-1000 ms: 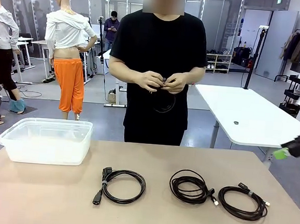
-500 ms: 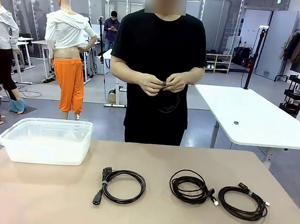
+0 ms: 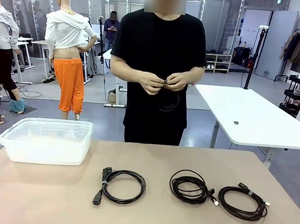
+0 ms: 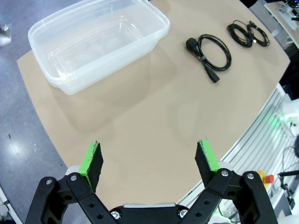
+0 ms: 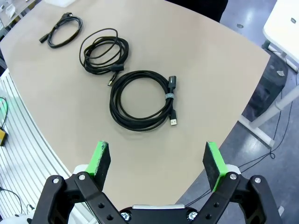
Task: Organize and store the cables.
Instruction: Place the Power Cable into the Organizing box.
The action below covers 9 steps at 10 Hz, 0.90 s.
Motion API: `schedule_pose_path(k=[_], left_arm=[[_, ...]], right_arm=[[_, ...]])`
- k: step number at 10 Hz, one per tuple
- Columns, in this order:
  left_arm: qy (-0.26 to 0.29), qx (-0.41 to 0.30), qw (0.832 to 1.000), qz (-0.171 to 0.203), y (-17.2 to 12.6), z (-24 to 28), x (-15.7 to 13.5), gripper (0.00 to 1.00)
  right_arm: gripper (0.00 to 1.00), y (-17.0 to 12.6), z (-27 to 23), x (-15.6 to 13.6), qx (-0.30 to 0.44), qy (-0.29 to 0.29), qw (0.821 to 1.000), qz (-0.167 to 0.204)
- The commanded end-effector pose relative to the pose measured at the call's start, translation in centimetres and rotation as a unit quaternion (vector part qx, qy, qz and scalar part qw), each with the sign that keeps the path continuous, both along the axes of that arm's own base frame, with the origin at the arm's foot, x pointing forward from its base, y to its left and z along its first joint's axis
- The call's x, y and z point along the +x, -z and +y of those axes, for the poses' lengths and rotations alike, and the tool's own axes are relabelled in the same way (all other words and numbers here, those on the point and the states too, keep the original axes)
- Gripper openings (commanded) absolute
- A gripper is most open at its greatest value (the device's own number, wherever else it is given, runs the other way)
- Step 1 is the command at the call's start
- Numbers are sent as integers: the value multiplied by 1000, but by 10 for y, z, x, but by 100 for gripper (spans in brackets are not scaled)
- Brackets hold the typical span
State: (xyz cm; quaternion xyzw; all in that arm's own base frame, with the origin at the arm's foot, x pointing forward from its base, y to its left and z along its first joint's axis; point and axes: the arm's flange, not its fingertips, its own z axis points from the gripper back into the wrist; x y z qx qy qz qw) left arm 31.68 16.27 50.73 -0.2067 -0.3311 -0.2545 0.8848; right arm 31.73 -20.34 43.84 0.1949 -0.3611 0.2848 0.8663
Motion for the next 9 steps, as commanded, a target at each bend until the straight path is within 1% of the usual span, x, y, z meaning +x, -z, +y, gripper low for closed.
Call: schedule_pose_path(k=[1,4,5,6,7,8,9], left_arm=[[10,-5,1000,-6,0,2,0,100],[10,-5,1000,-6,0,2,0,100],[0,0,1000,0,0,0,0,100],[29,21,999,0,-14,-29,5,100],[36,34,998,48,-24,-62,9,100],[26,67,993,96,-26,-90,13,100],[30,82,990,113,-28,-115,16,100]], right_arm=[[100,1,-1,-1,-1,-1,1000,1],[100,1,-1,-1,-1,-1,1000,1],[100,1,-1,-1,-1,-1,1000,1],[100,1,-1,-1,-1,-1,1000,1],[100,1,-1,-1,-1,-1,1000,1],[100,1,-1,-1,-1,-1,1000,1],[100,1,-1,-1,-1,-1,1000,1]])
